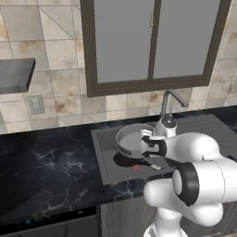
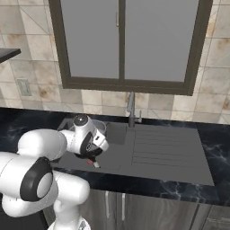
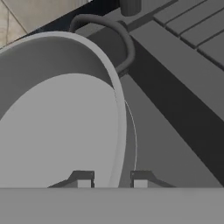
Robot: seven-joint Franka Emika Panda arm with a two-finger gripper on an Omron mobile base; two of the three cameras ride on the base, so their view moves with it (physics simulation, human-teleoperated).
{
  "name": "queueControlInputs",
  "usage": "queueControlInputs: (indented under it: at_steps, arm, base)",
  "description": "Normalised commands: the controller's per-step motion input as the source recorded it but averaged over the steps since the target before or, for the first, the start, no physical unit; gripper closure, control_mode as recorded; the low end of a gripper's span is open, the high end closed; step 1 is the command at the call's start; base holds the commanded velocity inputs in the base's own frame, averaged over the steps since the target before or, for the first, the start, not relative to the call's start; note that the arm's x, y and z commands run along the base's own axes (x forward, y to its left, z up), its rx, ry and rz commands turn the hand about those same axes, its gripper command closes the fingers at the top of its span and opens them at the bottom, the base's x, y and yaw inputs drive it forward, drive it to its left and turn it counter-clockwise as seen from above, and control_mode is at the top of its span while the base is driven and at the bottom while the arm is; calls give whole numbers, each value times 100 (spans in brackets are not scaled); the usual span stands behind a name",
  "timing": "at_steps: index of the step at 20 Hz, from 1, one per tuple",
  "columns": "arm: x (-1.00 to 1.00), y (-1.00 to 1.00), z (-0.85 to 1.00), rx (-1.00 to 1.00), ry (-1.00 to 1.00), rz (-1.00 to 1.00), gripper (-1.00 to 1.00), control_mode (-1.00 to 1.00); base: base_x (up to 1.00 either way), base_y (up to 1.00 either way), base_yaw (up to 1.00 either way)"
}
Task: Move the pot and pan from the stove into the sink.
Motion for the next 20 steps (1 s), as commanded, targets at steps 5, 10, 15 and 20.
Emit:
queueControlInputs:
  at_steps: [5,10,15,20]
  arm:
    - [6,0,-54,-8,-10,0,100,-100]
    - [3,0,-51,-7,-6,0,100,-100]
    - [4,0,-38,-3,-3,0,100,-100]
    - [4,0,-22,-1,-1,0,100,-100]
  base:
    - [0,0,0]
    - [0,0,0]
    - [0,0,0]
    - [0,0,0]
